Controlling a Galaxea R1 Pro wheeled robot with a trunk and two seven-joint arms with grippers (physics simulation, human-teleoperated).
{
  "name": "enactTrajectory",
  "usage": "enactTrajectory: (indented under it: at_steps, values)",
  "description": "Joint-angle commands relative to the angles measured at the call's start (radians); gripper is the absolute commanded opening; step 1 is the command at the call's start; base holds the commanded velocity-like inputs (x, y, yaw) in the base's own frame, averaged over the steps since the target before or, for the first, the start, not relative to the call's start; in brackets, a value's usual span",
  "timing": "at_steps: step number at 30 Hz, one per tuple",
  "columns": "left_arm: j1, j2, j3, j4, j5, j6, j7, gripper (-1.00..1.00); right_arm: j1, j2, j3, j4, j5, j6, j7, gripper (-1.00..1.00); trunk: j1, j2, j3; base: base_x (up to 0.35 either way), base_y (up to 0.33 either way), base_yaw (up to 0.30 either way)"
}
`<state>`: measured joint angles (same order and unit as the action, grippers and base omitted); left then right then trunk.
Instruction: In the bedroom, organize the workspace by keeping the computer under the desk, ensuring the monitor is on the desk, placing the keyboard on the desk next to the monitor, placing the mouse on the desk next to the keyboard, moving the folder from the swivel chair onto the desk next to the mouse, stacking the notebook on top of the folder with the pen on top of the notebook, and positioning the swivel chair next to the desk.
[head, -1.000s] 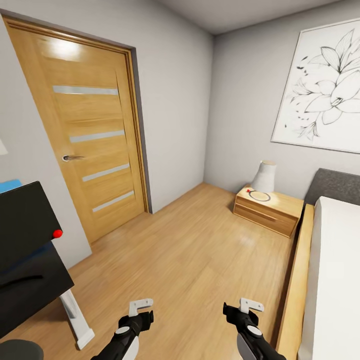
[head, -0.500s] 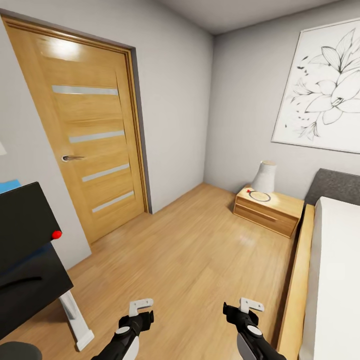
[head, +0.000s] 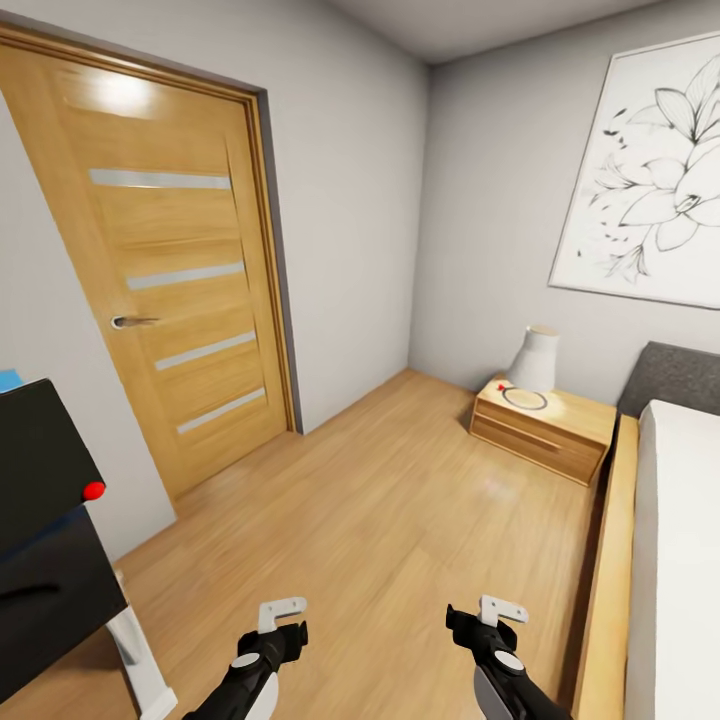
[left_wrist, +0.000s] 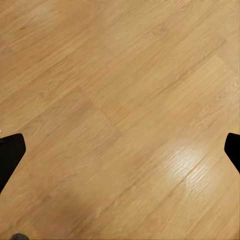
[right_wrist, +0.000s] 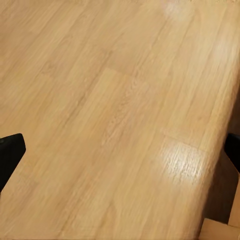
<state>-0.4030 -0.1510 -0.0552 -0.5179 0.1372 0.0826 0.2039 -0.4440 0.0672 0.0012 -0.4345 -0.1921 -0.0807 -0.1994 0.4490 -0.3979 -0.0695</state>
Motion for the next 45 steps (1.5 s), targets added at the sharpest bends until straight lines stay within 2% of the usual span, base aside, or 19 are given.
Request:
enactTrajectory:
  at_steps: [1,45]
  values:
    - [0.000,0.001,-0.006,-0.002,0.010,0.005,0.007,1.00,-0.001,0.000,0.000,0.000,-0.009,-0.005,-0.002,1.00,0.001,-0.002,-0.002,0.253,0.000,0.000]
    - [0.000,0.002,-0.005,-0.001,0.010,0.003,0.007,1.00,-0.001,0.000,0.000,0.000,-0.009,-0.004,0.000,1.00,0.001,-0.002,-0.002,0.306,0.000,0.000]
